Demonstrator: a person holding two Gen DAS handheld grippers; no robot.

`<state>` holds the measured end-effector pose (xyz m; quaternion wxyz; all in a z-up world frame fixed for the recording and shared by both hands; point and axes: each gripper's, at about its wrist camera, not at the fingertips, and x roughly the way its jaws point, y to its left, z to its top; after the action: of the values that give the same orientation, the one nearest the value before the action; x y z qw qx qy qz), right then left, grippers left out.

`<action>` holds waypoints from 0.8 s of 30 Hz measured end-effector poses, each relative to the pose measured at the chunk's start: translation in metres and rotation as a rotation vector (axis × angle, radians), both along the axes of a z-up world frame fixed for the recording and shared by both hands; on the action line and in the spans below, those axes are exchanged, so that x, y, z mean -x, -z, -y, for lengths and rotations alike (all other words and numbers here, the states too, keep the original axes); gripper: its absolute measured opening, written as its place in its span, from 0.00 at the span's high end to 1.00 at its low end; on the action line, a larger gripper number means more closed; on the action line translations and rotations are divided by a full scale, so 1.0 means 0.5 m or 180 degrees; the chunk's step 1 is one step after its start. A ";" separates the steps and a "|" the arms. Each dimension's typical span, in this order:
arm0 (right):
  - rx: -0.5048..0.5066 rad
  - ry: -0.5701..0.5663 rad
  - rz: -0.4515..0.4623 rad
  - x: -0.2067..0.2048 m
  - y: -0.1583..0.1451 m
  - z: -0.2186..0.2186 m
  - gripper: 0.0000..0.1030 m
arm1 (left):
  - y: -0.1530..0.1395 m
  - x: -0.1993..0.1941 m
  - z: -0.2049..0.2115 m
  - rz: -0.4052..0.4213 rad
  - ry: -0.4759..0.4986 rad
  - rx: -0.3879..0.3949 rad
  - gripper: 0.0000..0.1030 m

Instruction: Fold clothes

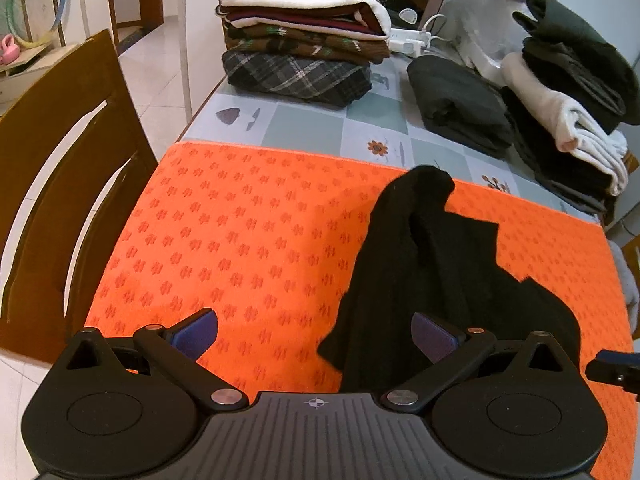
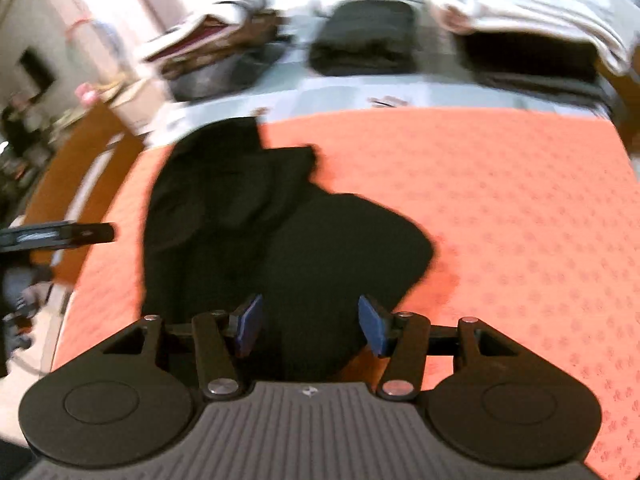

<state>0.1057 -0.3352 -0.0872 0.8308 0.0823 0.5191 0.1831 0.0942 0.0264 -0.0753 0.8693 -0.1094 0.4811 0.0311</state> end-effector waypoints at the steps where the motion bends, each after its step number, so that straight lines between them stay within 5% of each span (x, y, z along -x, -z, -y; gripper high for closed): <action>1: -0.0009 0.0081 -0.0032 -0.010 0.013 0.009 0.42 | 0.002 -0.013 0.003 -0.0004 0.0002 -0.0007 0.00; 8: -0.0190 0.0629 -0.0293 -0.049 0.079 0.058 0.40 | 0.018 -0.117 0.027 0.0047 0.0136 -0.0033 0.01; 18: -0.0455 0.0806 -0.0444 -0.093 0.125 0.058 0.42 | 0.071 -0.264 0.054 -0.0137 0.0349 -0.0054 0.12; 23: -0.0429 0.0842 -0.0392 -0.097 0.127 0.048 0.69 | 0.114 -0.295 0.055 -0.0281 0.0495 0.0176 0.14; 24: -0.0422 0.0837 -0.0368 -0.097 0.126 0.046 0.76 | 0.122 -0.296 0.054 -0.0317 0.0528 0.0233 0.25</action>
<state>0.1540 -0.3581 -0.1501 0.8091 0.2145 0.5376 0.1016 0.2423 -0.0006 -0.1364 0.8393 -0.0992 0.5320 -0.0531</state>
